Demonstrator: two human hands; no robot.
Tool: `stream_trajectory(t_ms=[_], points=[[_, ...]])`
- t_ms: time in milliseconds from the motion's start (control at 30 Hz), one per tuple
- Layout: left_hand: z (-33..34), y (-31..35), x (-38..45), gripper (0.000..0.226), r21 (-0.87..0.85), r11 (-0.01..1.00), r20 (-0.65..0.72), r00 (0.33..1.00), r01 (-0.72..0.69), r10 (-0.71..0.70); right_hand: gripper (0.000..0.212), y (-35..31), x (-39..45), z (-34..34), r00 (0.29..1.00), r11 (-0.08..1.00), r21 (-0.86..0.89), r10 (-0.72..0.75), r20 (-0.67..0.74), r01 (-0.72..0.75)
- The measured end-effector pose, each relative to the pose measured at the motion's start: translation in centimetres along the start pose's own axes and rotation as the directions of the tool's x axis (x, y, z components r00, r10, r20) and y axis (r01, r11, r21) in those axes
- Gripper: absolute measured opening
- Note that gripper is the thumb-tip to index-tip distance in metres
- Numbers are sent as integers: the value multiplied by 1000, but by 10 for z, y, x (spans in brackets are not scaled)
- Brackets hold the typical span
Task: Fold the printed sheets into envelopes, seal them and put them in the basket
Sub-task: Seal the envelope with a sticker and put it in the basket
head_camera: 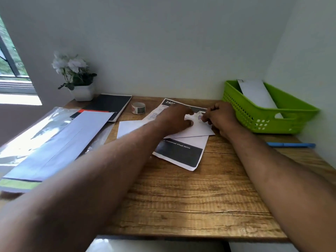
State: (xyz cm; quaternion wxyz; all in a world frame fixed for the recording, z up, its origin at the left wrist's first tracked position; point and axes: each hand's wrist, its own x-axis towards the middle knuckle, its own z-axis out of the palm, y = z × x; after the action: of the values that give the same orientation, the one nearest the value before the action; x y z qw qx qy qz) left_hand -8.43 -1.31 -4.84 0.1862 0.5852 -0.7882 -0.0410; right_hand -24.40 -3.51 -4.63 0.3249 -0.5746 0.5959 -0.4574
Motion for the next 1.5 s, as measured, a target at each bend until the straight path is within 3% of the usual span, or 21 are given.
stream_trajectory(t_ms=[167, 367, 533, 733, 867, 1500], points=[[19, -10, 4, 59, 130, 989, 13, 998, 66, -68, 33, 7, 12, 4, 996, 1000, -12, 27, -87, -28], [20, -6, 5, 53, 218, 976, 59, 998, 26, -39, 38, 8, 13, 10, 996, 996, -94, 6, -91, -15], [19, -4, 6, 63, 180, 983, 48, 997, 44, -53, 41, 7, 15, 13, 994, 987, -160, 12, -107, -29], [20, -5, 8, 45, 166, 986, 72, 997, 6, -18, 41, 7, 13, 13, 996, 977, -212, -23, -91, 3], [20, -7, 10, 46, 208, 978, 109, 993, 18, -42, 40, 7, 14, 14, 993, 964, -266, -44, -105, 15], [19, -5, 10, 46, 267, 964, 162, 986, 3, -48, 31, 6, 12, 1, 984, 899, -401, -174, 36, 174]])
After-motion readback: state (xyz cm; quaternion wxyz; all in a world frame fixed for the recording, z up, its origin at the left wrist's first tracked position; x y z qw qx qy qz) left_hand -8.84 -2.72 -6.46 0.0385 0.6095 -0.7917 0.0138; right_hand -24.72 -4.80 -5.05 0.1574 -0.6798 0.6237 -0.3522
